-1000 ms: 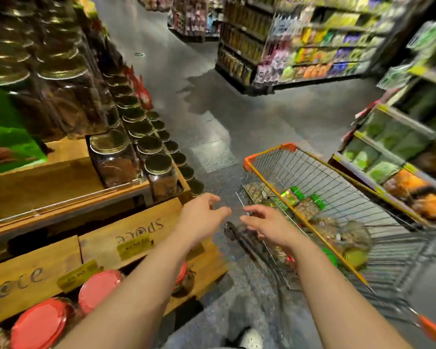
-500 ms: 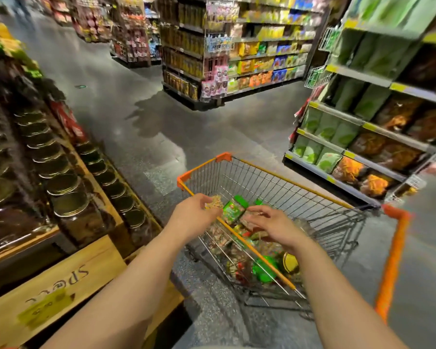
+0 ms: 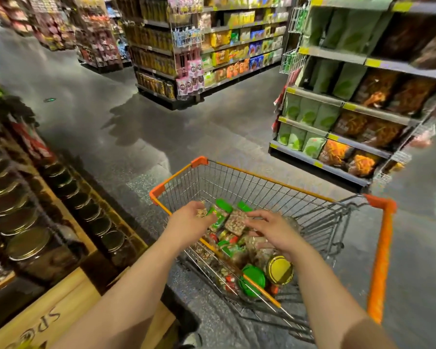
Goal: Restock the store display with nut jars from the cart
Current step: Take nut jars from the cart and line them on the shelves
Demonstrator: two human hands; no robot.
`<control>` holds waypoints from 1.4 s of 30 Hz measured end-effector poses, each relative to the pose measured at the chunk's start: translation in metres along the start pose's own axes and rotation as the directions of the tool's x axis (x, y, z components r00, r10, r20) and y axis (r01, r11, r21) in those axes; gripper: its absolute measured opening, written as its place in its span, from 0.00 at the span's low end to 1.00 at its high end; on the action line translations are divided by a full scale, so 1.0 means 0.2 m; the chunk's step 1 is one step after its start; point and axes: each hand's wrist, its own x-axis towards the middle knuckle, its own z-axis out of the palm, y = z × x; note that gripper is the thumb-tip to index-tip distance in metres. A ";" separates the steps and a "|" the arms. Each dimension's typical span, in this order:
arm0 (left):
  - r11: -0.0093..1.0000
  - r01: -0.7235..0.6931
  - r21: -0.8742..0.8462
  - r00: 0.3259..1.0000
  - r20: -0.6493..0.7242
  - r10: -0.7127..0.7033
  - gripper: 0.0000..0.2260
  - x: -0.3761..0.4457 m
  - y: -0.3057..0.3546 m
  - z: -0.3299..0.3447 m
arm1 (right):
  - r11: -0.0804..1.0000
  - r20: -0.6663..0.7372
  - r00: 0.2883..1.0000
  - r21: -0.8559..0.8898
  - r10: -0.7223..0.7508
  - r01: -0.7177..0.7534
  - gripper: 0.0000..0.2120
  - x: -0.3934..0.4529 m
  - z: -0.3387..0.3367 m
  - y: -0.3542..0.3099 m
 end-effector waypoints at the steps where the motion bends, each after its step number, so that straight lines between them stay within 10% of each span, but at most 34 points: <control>1: 1.000 -0.001 0.012 1.000 0.014 0.001 0.25 0.04 0.00 0.00 | 1.000 -0.011 1.000 0.007 0.001 -0.001 0.08 0.02 0.00 -0.01; 9: 0.996 -0.085 0.005 0.980 0.181 0.083 0.26 0.41 0.09 0.08 | 0.993 -0.205 0.972 0.054 0.115 -0.106 0.22 0.21 -0.11 0.04; 15: 0.988 -0.148 0.041 0.915 0.385 0.121 0.30 0.61 0.08 0.28 | 0.935 -0.332 0.882 0.232 0.336 -0.269 0.13 0.14 -0.15 0.19; 25: 0.973 -0.186 0.137 0.772 0.633 0.058 0.31 0.73 0.08 0.68 | 0.784 -0.444 0.756 0.603 0.481 -0.145 0.11 0.04 -0.13 0.65; 28: 0.967 -0.202 0.157 0.731 0.681 0.042 0.32 0.76 0.08 0.80 | 0.828 -0.422 0.869 0.560 0.259 0.025 0.19 0.03 -0.14 0.67; 30: 0.962 -0.203 0.185 0.715 0.699 0.017 0.34 0.78 0.06 0.86 | 0.600 -0.423 0.771 0.797 0.476 0.067 0.17 0.04 -0.13 0.63; 31: 0.957 -0.207 0.203 0.709 0.706 0.004 0.35 0.79 0.05 0.89 | 0.749 -0.559 0.653 0.663 0.511 -0.020 0.19 0.07 -0.11 0.64; 34: 0.960 -0.189 0.205 0.684 0.729 -0.021 0.34 0.82 0.02 1.00 | 0.714 -0.393 0.655 0.615 0.646 -0.335 0.27 0.14 -0.09 0.75; 42: 0.935 -0.195 0.295 0.634 0.766 -0.110 0.36 0.86 0.00 1.24 | 0.705 -0.395 0.611 0.568 0.686 -0.424 0.28 0.30 -0.09 0.85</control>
